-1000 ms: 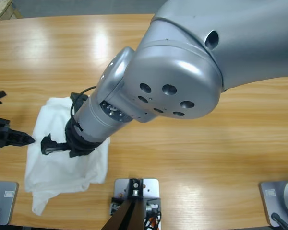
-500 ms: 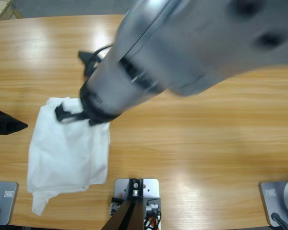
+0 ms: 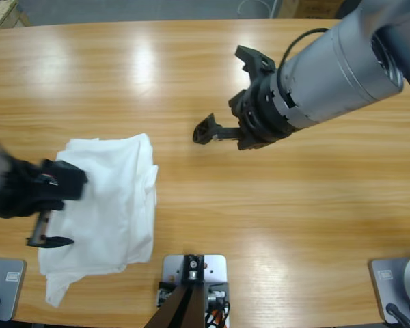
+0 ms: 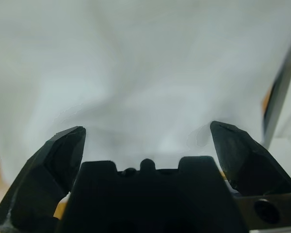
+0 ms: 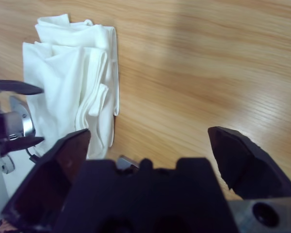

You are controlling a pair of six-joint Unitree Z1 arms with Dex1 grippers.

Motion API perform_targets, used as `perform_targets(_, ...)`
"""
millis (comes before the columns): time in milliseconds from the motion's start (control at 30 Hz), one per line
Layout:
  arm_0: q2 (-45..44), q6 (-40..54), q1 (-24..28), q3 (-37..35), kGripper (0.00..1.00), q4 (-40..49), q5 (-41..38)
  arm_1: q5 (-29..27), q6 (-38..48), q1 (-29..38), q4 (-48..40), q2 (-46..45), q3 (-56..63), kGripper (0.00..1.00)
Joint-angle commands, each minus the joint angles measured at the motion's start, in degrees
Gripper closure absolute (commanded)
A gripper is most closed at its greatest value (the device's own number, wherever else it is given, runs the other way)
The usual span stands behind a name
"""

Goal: Fold clothes

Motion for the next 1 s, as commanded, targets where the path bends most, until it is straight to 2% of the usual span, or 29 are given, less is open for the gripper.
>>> perform_targets(33,18.57,1.35,-4.13,-1.87,0.046,-0.97,7.02,0.33,0.29,-1.74,-1.76,-0.75,3.40,0.000)
perform_targets(200,26.72,1.69,-4.13,-7.60,0.055,-1.36,11.29,0.24,0.29,-2.45,-2.18,-1.29,5.21,0.000)
perform_targets(333,31.54,4.78,-4.55,-16.53,0.055,-1.83,12.42,0.33,0.37,-3.17,-2.34,-1.87,6.12,0.004)
perform_targets(533,31.73,4.76,-6.50,-27.97,0.059,-1.52,12.40,0.33,0.37,-3.66,-2.53,-2.08,6.68,0.004)
perform_targets(733,28.44,3.48,-8.26,-35.73,0.053,-1.61,10.55,0.42,0.46,-3.66,-2.78,-2.38,6.81,0.009)
perform_targets(800,25.18,2.53,-8.26,-35.94,0.052,-1.43,10.61,0.26,0.46,-3.66,-2.78,-2.61,6.95,0.013)
perform_targets(867,20.08,2.04,-8.16,-34.14,0.109,0.63,11.68,-0.01,0.46,-3.66,-2.90,-3.01,7.26,0.013)
perform_targets(1000,11.22,1.00,-4.57,-23.03,0.139,1.52,12.73,-0.01,0.44,-3.66,-4.03,-2.66,7.02,0.013)
